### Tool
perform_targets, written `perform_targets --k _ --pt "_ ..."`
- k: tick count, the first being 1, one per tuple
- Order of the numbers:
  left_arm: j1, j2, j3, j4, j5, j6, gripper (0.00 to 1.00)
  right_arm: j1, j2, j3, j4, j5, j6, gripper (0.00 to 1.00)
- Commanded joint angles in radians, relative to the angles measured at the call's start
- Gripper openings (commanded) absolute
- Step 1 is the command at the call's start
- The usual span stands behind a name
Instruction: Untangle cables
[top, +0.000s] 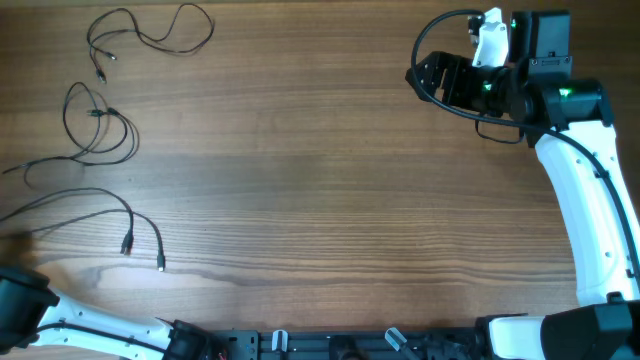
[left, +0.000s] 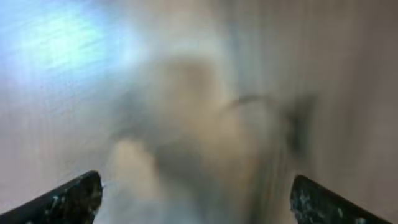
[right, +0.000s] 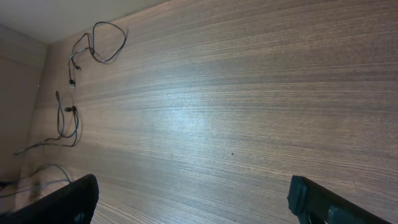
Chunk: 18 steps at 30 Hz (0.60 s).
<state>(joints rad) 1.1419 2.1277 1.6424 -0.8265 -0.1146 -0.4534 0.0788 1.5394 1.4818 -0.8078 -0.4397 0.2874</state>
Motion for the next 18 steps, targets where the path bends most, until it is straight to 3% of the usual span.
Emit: perform_targets --k 1,7,9,11,12,13,14,15,16,17,18 --pt "0.006 0.016 -0.003 -0.089 -0.303 -0.210 1.00 0.002 0.017 -0.002 -0.002 0.014 0.001 1.00" --pt "0.006 0.015 0.002 -0.235 -0.486 -0.414 1.00 0.002 0.017 -0.002 -0.005 0.014 -0.009 1.00" --pt "0.005 0.013 0.042 -0.220 -0.378 -0.413 1.00 0.002 0.017 -0.002 -0.006 0.014 -0.023 1.00" --pt "0.005 0.013 0.089 -0.161 -0.134 -0.259 0.98 0.002 0.017 -0.002 -0.012 0.014 -0.023 1.00" --pt "0.004 0.013 0.097 -0.122 -0.013 -0.175 0.96 0.002 0.017 -0.002 -0.014 0.014 -0.023 1.00" --pt "0.002 0.013 0.098 -0.073 0.156 -0.076 0.86 0.002 0.017 -0.002 -0.017 0.014 -0.022 1.00" --pt "-0.001 0.013 0.098 -0.064 0.182 -0.075 0.79 0.002 0.017 -0.002 -0.020 0.014 -0.023 1.00" --pt "-0.001 0.013 0.097 -0.059 0.175 -0.074 0.54 0.002 0.017 -0.002 -0.024 0.014 -0.023 1.00" --pt "-0.001 0.013 0.097 -0.060 0.161 -0.074 0.46 0.002 0.017 -0.002 -0.024 0.014 -0.023 1.00" --pt "-0.001 0.014 0.094 -0.061 0.132 -0.074 0.47 0.002 0.017 -0.002 -0.023 0.014 -0.023 1.00" --pt "-0.001 0.014 0.091 -0.063 0.124 -0.073 0.58 0.002 0.017 -0.002 -0.023 0.014 -0.023 1.00"
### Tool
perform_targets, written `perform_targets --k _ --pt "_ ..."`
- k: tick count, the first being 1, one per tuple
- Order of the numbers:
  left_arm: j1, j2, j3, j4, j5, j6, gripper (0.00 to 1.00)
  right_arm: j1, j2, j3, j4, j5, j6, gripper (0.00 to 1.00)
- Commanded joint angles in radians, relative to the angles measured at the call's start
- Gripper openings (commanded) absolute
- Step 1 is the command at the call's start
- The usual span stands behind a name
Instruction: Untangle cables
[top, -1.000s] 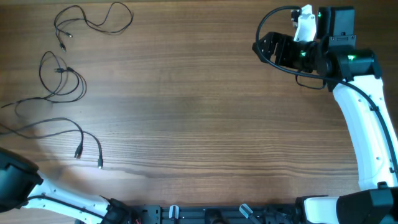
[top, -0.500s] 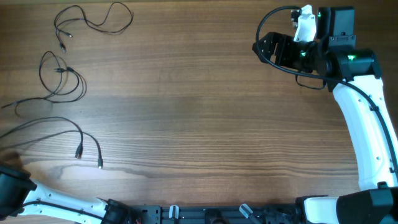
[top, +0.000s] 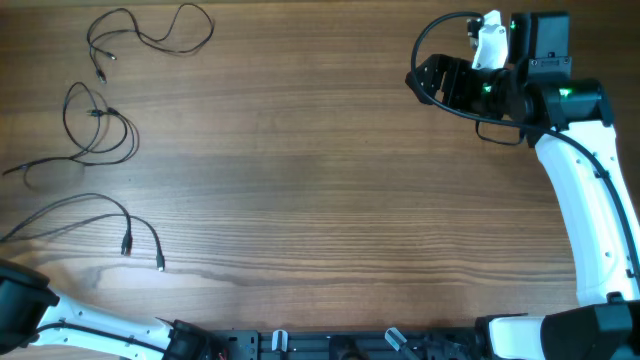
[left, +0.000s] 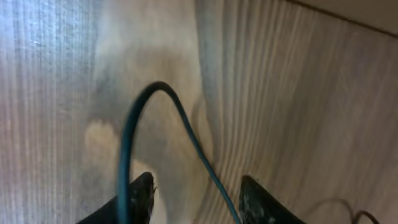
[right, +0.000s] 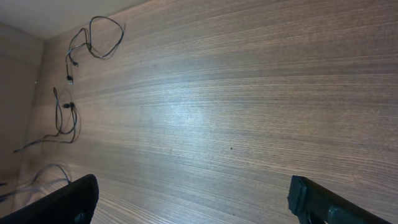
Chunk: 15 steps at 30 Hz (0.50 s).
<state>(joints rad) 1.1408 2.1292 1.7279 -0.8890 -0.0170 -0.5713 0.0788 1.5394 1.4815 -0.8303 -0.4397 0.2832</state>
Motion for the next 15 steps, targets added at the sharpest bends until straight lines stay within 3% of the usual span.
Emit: perform_targets --k 1,2,3,4,7,9,10,11,13,15 --pt "0.000 0.013 0.004 -0.005 0.023 0.045 0.65 0.002 0.017 -0.001 -0.001 0.014 -0.018 1.00" --pt "0.000 0.013 0.004 -0.010 0.023 0.045 0.54 0.002 0.017 -0.001 -0.001 0.014 -0.018 1.00" --pt "0.000 0.013 0.004 -0.012 0.023 0.045 0.25 0.002 0.017 -0.001 -0.001 0.014 -0.018 1.00" --pt "0.000 0.014 0.004 -0.013 0.023 0.045 0.08 0.002 0.017 -0.001 -0.001 0.014 -0.018 1.00" --pt "-0.003 0.016 0.004 -0.002 0.055 0.077 0.04 0.002 0.017 -0.001 -0.001 0.014 -0.018 1.00" --pt "-0.005 0.008 0.014 0.072 0.456 0.277 0.04 0.002 0.017 -0.001 0.010 0.014 -0.018 1.00" --pt "-0.005 -0.008 0.035 0.120 0.674 0.302 0.04 0.002 0.017 -0.001 0.010 0.014 -0.018 1.00" --pt "-0.009 -0.027 0.055 0.150 0.776 0.303 0.04 0.002 0.017 -0.001 0.007 0.014 -0.018 1.00" --pt "-0.026 -0.087 0.068 0.177 0.786 0.311 0.04 0.002 0.017 -0.001 0.006 0.014 -0.018 1.00" --pt "-0.031 -0.106 0.068 0.152 0.680 0.310 0.04 0.002 0.017 -0.001 0.006 0.014 -0.017 1.00"
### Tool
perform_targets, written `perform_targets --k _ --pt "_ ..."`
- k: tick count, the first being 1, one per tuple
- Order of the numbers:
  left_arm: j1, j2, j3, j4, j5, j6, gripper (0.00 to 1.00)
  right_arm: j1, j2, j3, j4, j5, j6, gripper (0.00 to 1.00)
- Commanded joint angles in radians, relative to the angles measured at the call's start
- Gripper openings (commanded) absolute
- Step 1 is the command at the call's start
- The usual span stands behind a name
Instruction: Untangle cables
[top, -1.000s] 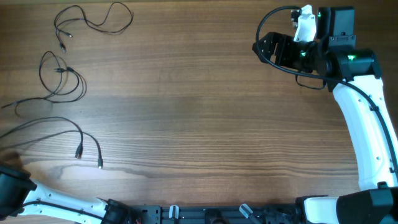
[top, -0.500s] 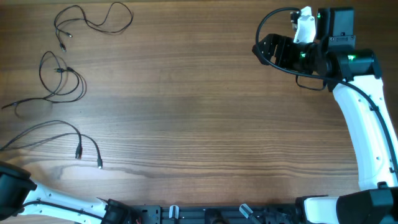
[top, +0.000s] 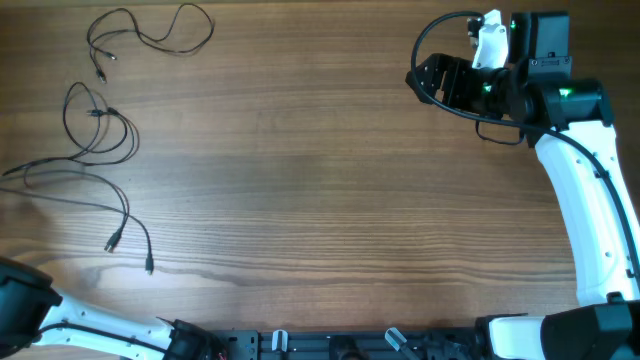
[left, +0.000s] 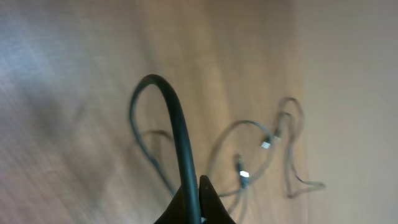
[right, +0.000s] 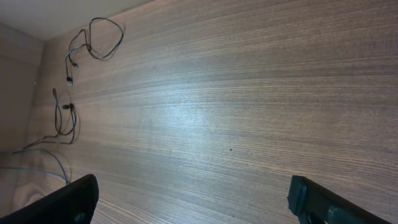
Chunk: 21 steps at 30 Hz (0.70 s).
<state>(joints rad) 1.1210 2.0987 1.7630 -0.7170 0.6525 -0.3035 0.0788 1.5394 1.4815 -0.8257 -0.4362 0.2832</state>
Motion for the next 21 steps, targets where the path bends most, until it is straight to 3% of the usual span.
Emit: perform_targets --k 1,3,9,10,11,13,14,15,21 --pt "-0.011 -0.071 0.030 -0.043 -0.056 0.043 0.04 0.002 0.017 -0.001 0.000 0.011 -0.018 1.00" --pt "-0.011 -0.044 0.001 -0.086 -0.190 0.089 0.04 0.002 0.017 -0.001 -0.001 0.011 -0.018 1.00" --pt "0.011 0.086 -0.130 -0.019 -0.294 0.140 0.04 0.002 0.017 -0.001 -0.005 0.011 -0.018 0.99" --pt "0.022 0.121 -0.130 -0.027 -0.374 0.135 0.09 0.002 0.017 -0.001 -0.005 0.011 -0.018 1.00" --pt "0.029 0.127 -0.130 -0.031 -0.438 0.105 0.22 0.002 0.017 -0.001 -0.005 0.011 -0.018 1.00" --pt "0.046 0.124 -0.126 -0.040 -0.563 -0.004 0.87 0.002 0.017 -0.001 -0.005 0.011 -0.018 1.00" --pt "0.053 0.121 -0.121 -0.052 -0.597 -0.026 0.95 0.002 0.017 -0.001 -0.005 0.011 -0.018 1.00" --pt "0.055 0.115 -0.112 -0.067 -0.614 -0.027 1.00 0.002 0.017 -0.001 -0.005 0.011 -0.018 0.99" --pt "0.019 0.025 -0.020 -0.168 -0.733 -0.072 1.00 0.002 0.017 -0.001 -0.006 0.011 -0.018 1.00"
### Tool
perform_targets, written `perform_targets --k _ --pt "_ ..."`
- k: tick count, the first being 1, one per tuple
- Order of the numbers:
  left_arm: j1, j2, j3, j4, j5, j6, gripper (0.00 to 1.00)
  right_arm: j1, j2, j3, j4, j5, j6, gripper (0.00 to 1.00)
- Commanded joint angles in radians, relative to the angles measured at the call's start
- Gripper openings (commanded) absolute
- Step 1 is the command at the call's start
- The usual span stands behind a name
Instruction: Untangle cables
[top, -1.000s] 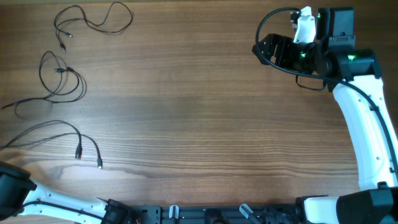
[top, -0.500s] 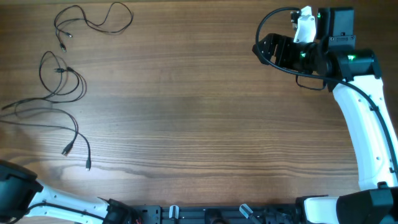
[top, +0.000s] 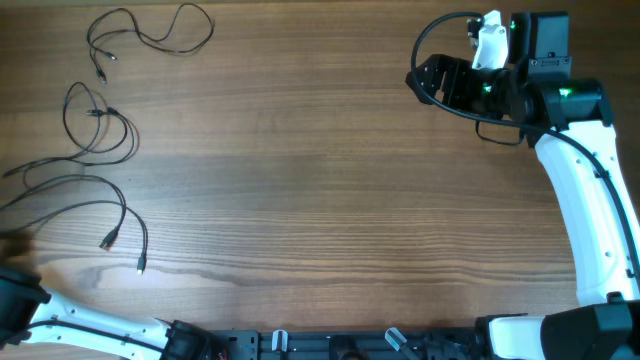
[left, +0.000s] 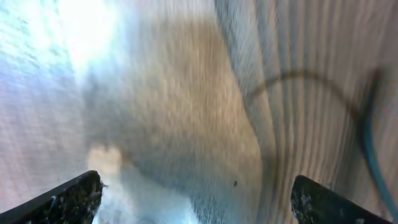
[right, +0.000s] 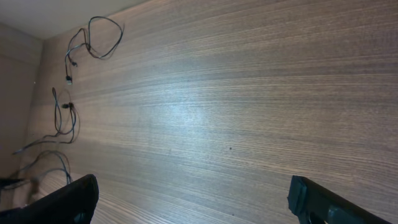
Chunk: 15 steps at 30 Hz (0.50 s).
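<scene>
Three thin dark cables lie apart along the table's left side in the overhead view: a top cable (top: 152, 41), a middle looped cable (top: 97, 114) and a bottom cable (top: 126, 212) whose two plug ends point toward the table's front. My left gripper (left: 196, 205) is open low over the wood, nothing between its fingers (left: 81, 196); a blurred teal cable strand (left: 373, 143) runs at the right edge. My right gripper (right: 193, 202) hangs open and empty at the far right corner, and its view shows the cables (right: 65, 118) far off.
The left arm (top: 20, 305) comes in at the front left corner, close to the table's left edge. The right arm (top: 585, 190) stands along the right side. Bare wood table (top: 330, 180) spans the middle.
My left gripper, then shut on a dark cable held up off the wood, is now open and empty. The bottom cable's plug ends lie slightly further left. The right arm has not moved.
My left gripper was open in a blurred view. Then its fingers stood half closed around a cable loop. Then it was shut on that cable, whose plug ends had shifted left. Now it is open and the cable lies on the table.
</scene>
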<state>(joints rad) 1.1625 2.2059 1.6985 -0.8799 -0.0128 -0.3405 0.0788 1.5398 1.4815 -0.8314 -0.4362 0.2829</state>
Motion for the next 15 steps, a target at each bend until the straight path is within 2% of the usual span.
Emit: perform_targets --k 1,4,5,6,10,11,12,13,15 --pt "-0.034 -0.105 0.045 -0.004 -0.068 -0.035 1.00 0.002 0.016 -0.001 0.000 0.011 -0.018 1.00" --pt "-0.079 -0.192 0.057 0.027 -0.039 -0.095 1.00 0.002 0.016 -0.001 -0.006 0.011 -0.021 1.00" --pt "-0.097 -0.233 0.057 0.054 0.052 -0.094 1.00 0.002 0.016 -0.001 -0.011 0.011 -0.021 1.00" --pt "-0.114 -0.267 0.057 0.079 0.166 -0.094 1.00 0.002 0.016 -0.001 -0.012 0.011 -0.021 1.00" --pt "-0.140 -0.380 0.057 0.159 0.856 -0.095 0.99 0.002 0.016 -0.001 -0.048 0.011 -0.018 1.00" --pt "-0.142 -0.402 0.057 0.139 0.989 -0.094 0.99 0.002 0.016 -0.001 -0.053 0.011 -0.016 1.00" --pt "-0.148 -0.422 0.057 0.100 1.057 -0.093 0.98 0.002 0.016 -0.001 -0.053 0.010 0.007 1.00" --pt "-0.163 -0.446 0.057 0.031 1.099 -0.060 0.98 0.002 0.016 -0.001 -0.053 0.010 0.034 1.00" --pt "-0.222 -0.505 0.057 -0.154 1.101 0.097 0.95 0.002 0.016 -0.001 -0.061 0.010 0.061 1.00"
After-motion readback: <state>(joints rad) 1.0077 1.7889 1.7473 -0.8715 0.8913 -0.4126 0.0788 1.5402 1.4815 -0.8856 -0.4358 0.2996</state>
